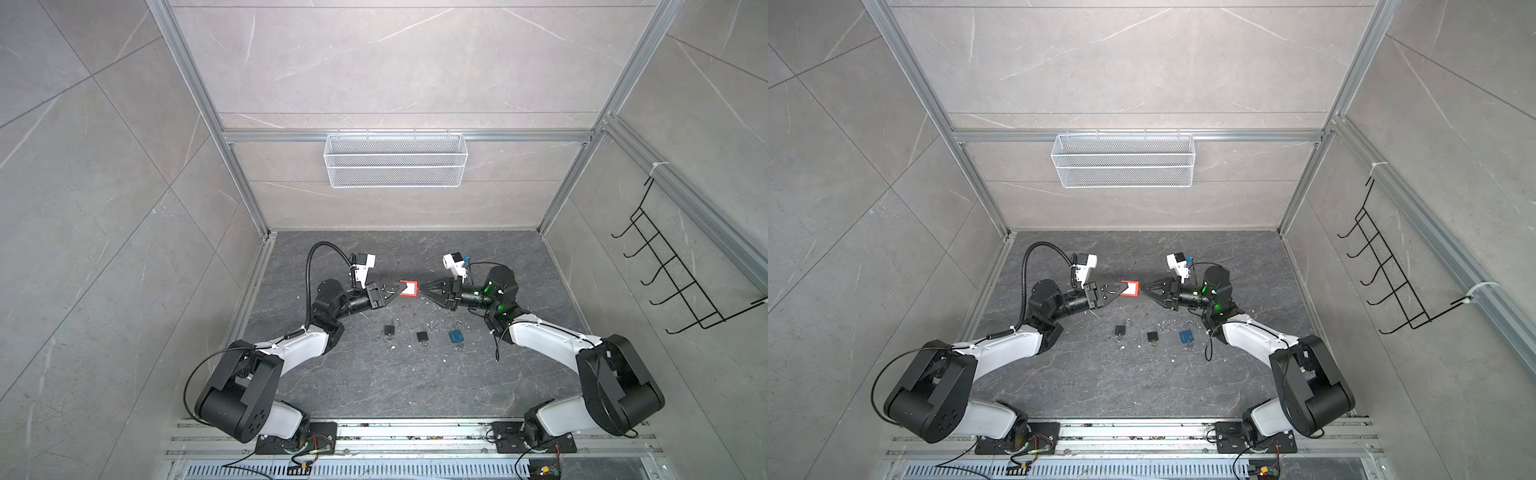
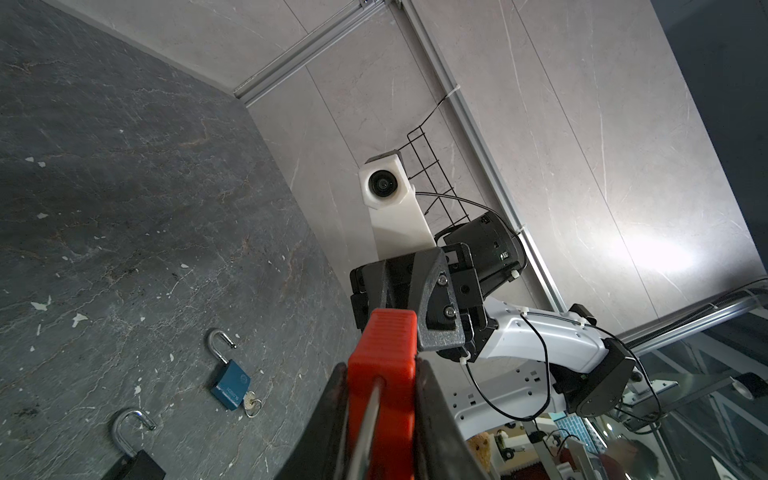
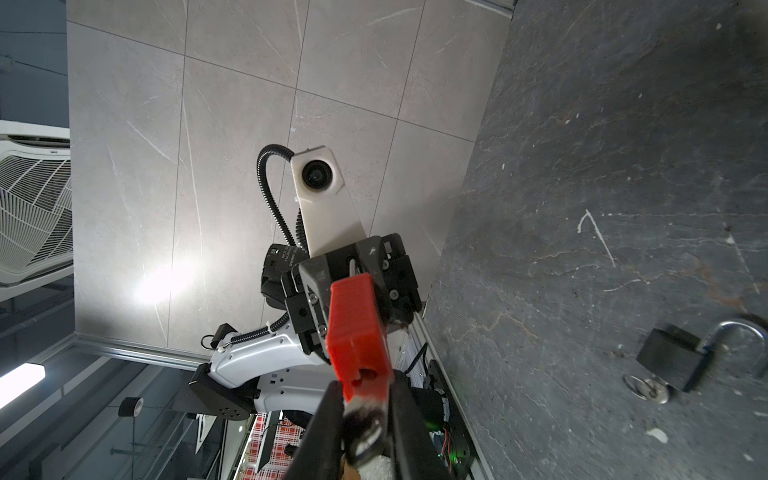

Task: Lock with the key

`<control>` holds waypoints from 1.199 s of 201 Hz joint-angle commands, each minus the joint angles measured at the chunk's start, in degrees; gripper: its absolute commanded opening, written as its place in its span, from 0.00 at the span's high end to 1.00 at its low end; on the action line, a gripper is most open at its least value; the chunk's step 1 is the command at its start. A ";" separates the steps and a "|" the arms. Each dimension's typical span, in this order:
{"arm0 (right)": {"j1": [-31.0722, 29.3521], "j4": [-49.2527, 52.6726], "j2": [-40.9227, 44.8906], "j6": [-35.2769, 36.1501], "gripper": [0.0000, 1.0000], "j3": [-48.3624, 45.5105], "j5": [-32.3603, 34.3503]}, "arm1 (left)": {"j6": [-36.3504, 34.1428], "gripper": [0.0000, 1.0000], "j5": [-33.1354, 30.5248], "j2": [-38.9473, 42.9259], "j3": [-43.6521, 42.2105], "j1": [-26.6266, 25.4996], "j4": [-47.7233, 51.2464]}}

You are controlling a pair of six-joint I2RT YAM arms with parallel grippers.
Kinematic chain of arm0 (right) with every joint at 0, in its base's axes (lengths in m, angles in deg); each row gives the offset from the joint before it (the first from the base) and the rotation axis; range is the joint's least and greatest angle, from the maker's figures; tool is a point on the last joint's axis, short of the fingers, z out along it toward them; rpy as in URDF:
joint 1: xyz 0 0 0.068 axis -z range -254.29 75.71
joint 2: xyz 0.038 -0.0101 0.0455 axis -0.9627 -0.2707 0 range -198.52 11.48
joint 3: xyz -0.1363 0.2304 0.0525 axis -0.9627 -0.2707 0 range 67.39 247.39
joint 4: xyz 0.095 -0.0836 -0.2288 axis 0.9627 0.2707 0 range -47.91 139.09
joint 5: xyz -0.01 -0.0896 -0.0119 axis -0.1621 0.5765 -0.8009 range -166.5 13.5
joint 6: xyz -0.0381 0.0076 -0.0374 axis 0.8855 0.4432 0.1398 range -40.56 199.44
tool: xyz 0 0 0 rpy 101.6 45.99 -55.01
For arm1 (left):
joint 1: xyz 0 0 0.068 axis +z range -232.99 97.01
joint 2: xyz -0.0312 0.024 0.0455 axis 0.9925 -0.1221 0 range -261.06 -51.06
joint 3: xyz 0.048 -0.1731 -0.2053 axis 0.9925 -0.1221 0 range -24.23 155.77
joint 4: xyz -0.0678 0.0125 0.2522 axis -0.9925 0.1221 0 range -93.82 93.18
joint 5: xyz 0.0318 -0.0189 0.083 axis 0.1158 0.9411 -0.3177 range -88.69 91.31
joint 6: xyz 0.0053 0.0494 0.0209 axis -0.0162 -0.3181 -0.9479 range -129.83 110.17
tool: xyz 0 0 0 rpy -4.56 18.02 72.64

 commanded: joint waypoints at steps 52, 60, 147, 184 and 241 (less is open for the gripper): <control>-0.40 -1.42 0.34 3.93 0.93 -1.08 -1.96 | 0.50 1.00 1.26 0.56 4.03 -0.17 1.19; -0.40 -1.36 0.31 4.60 0.93 -1.11 -2.04 | 1.25 1.00 1.52 0.48 4.27 -0.14 1.44; -0.40 14.08 5.70 22.15 1.00 -0.82 1.92 | 9.41 1.00 2.73 0.66 8.27 -0.11 9.53; 0.24 10.26 5.03 19.98 1.00 -2.13 2.43 | 5.62 1.00 2.12 2.90 9.49 -0.13 17.88; 3.58 -4.45 3.89 9.36 1.00 -6.41 0.73 | 2.27 1.00 0.38 4.77 7.93 0.62 20.87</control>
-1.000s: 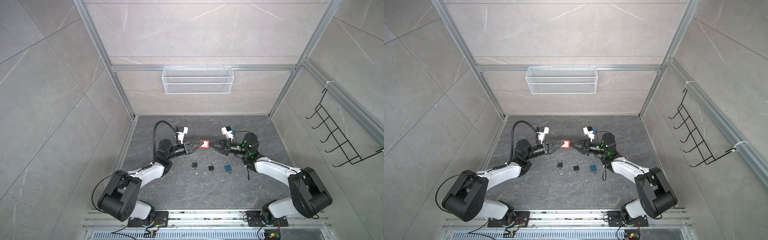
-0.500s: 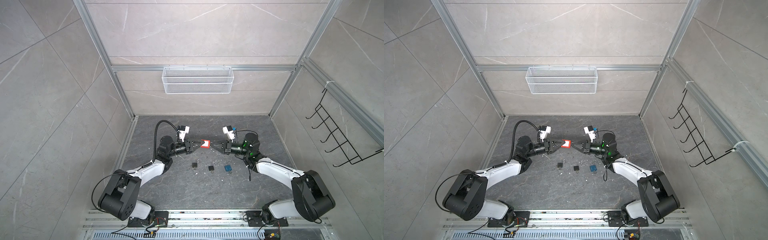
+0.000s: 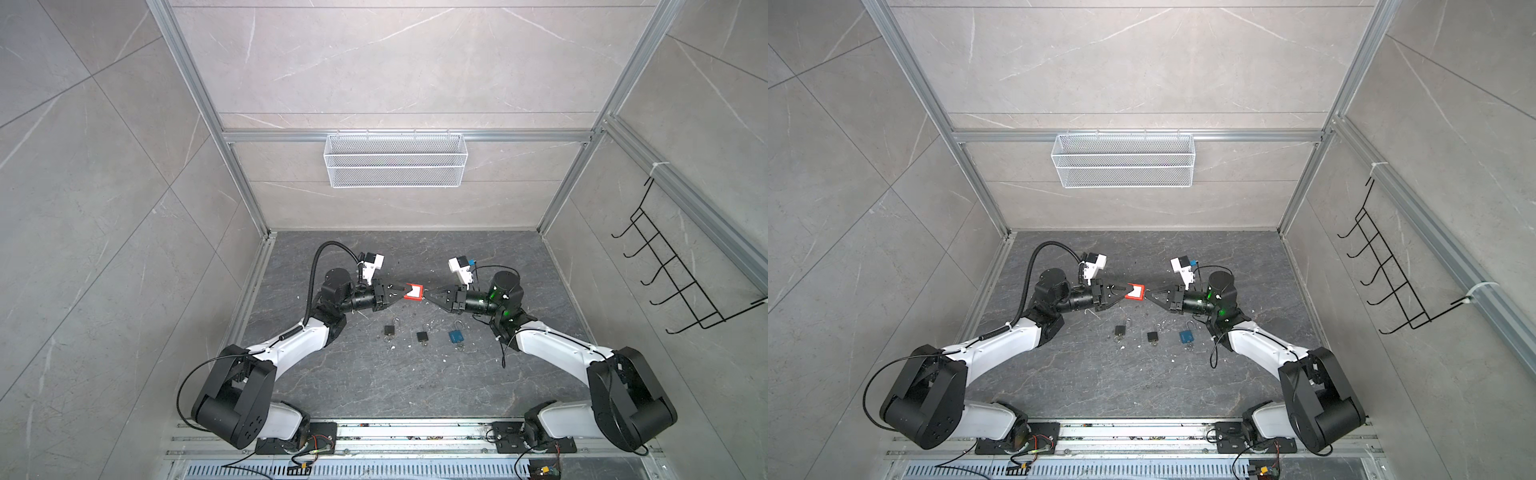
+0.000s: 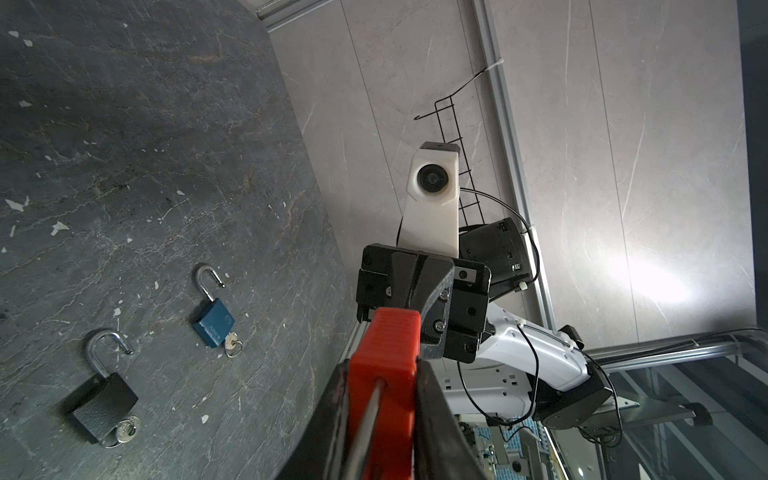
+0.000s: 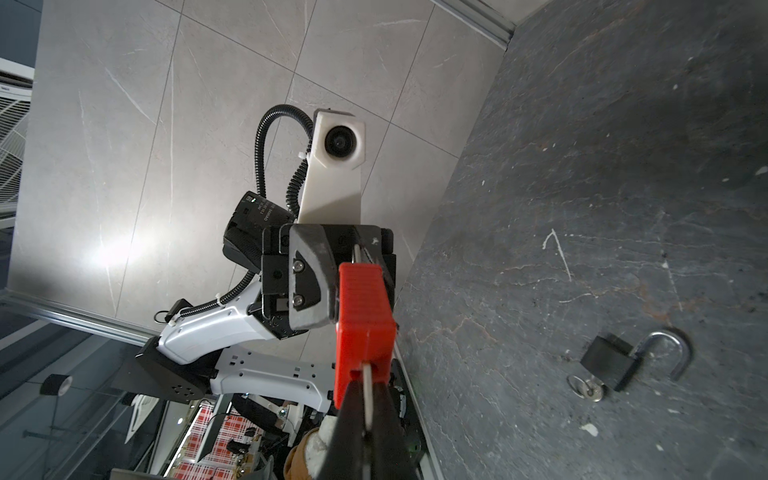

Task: Lock with the key

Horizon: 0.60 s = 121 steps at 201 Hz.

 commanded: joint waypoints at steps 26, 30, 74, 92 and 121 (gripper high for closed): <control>2.85 -7.87 -0.02 -2.65 1.00 -3.12 0.16 | 0.37 1.00 -2.67 2.64 0.74 2.17 -1.16; 2.89 -7.84 0.18 -2.65 1.00 -3.21 0.17 | 0.38 1.00 -2.65 2.64 0.70 2.19 -1.22; 4.30 -4.82 2.69 -1.52 1.00 -4.35 -0.15 | -0.27 1.00 -2.51 3.33 0.67 3.29 -0.70; 5.25 -3.86 3.37 -1.16 1.00 -4.81 -0.19 | -0.75 1.00 -2.42 3.52 0.76 3.54 0.09; 7.21 -2.42 4.66 -1.41 1.00 -5.60 -0.30 | -2.87 1.00 -2.67 3.82 1.49 3.53 3.10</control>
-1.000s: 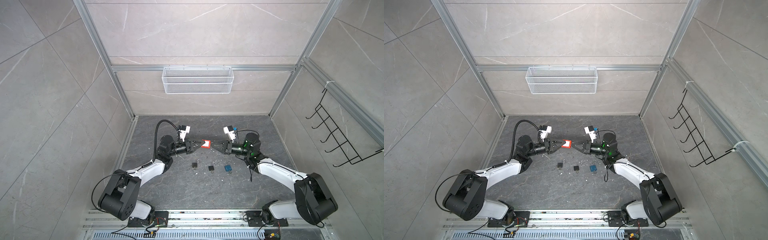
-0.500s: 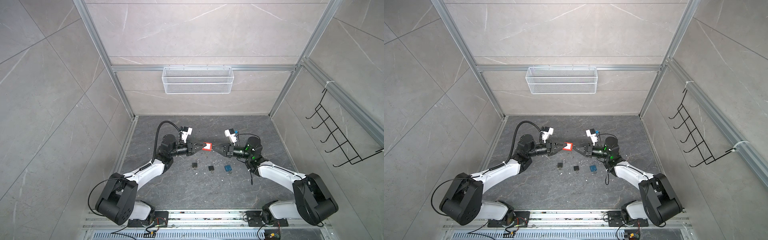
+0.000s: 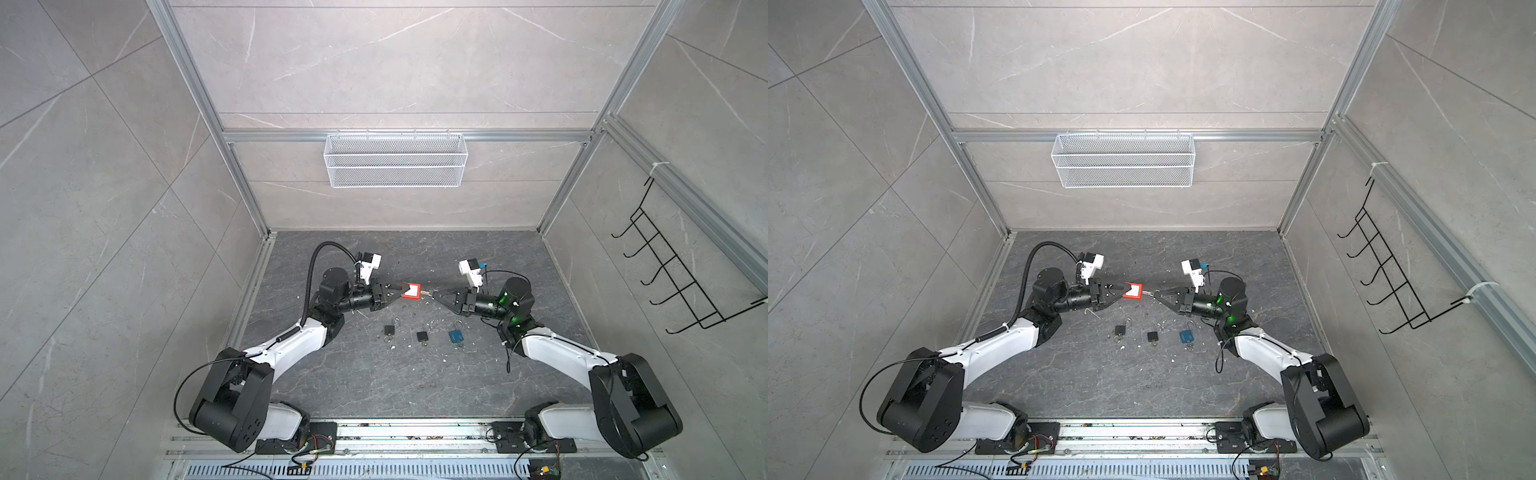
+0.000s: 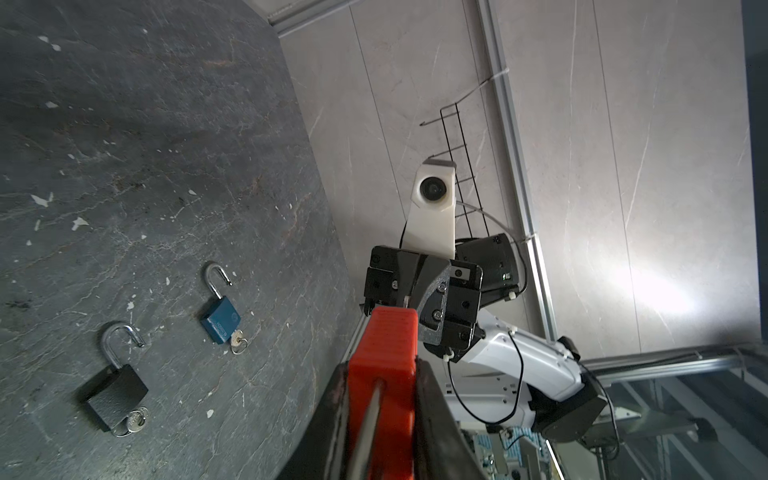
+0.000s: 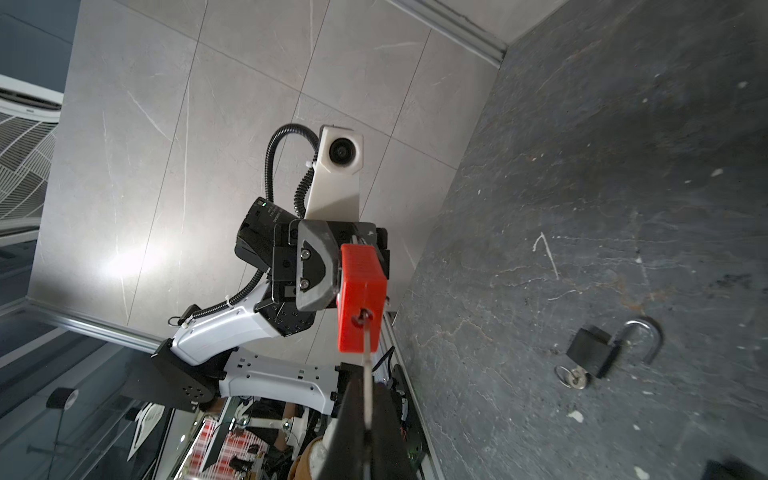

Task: Lock with the key

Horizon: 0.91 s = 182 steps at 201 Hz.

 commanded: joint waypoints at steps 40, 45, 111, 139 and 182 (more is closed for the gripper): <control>7.97 15.09 6.67 6.59 1.00 -2.92 4.98 | -15.62 1.00 -11.40 4.63 4.60 -0.59 15.41; 8.51 17.84 7.57 7.95 1.00 -3.28 6.23 | -17.92 1.00 -12.99 4.43 6.00 -1.28 18.69; 16.06 40.63 13.32 19.66 1.00 -7.31 22.08 | -30.68 1.00 -15.05 -8.42 18.69 -7.49 36.69; 18.09 37.17 10.85 20.23 1.00 -9.55 25.89 | -32.01 1.00 -14.28 -11.99 21.43 -10.13 36.79; 20.05 27.95 5.05 17.92 1.00 -13.49 31.36 | -32.56 1.00 -7.28 -20.94 28.46 -13.62 38.18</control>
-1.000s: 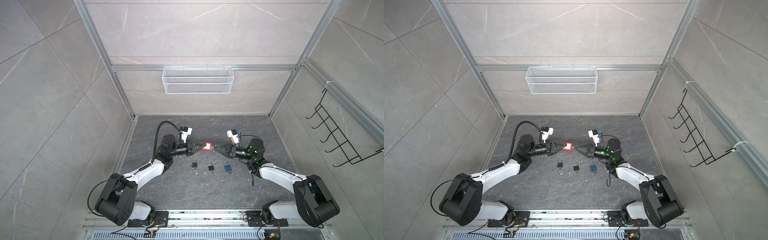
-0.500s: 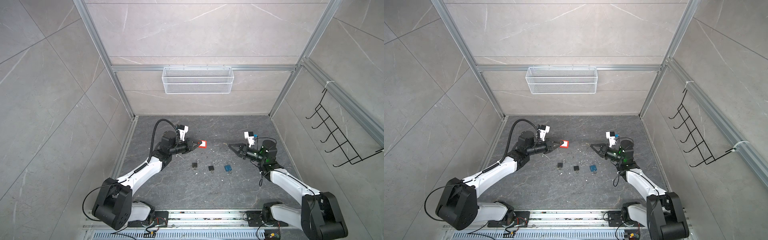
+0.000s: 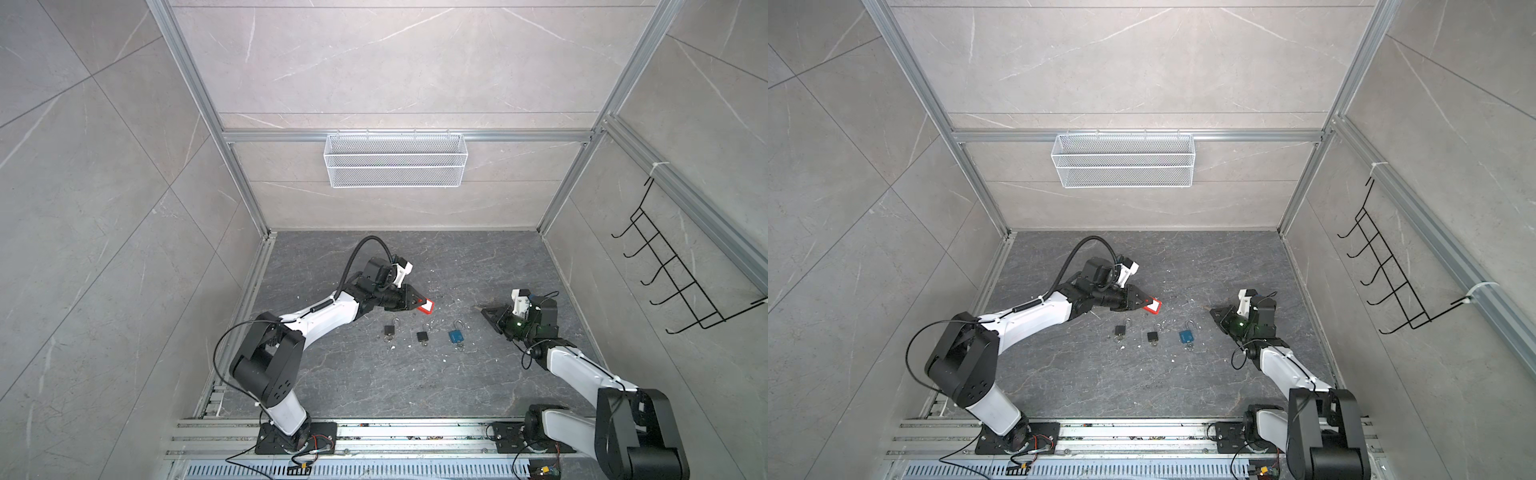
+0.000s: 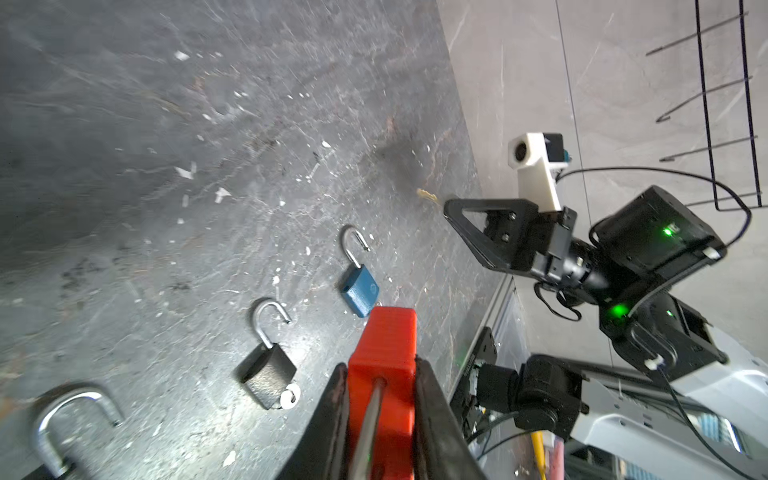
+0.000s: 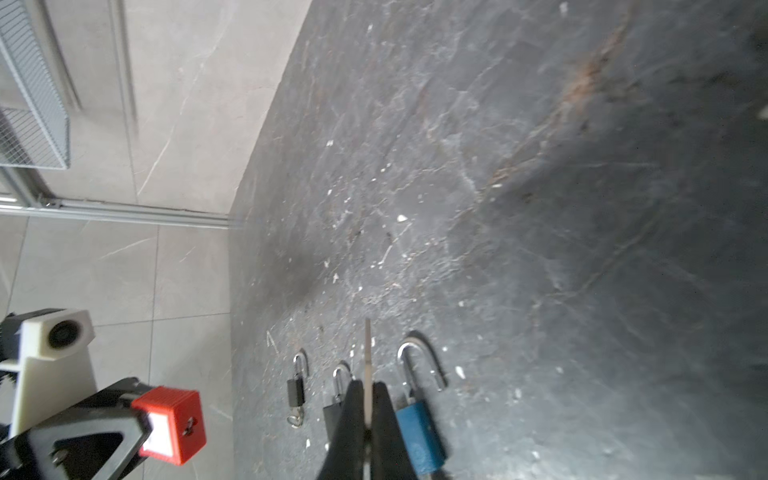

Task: Lock with the key

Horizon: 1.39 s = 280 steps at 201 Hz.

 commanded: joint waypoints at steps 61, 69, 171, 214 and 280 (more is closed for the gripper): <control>0.53 -4.75 -3.06 -0.90 1.00 -6.82 10.54 | -4.43 1.00 5.93 -10.42 15.17 -6.73 4.04; 0.54 -3.94 -2.66 -1.07 1.00 -7.22 11.35 | -4.55 1.00 6.20 -11.35 16.21 -6.99 4.19; 0.64 -5.59 -5.95 -4.86 0.73 -9.47 12.47 | -8.51 1.00 9.52 -21.40 27.56 -10.21 11.44; 0.53 -3.93 -1.54 -6.41 0.68 -10.50 13.17 | -9.11 1.00 10.24 -25.31 30.60 -10.89 13.13; 0.46 13.70 17.95 -2.66 0.62 -6.05 16.35 | -11.81 1.00 10.84 -34.63 41.65 -13.03 20.61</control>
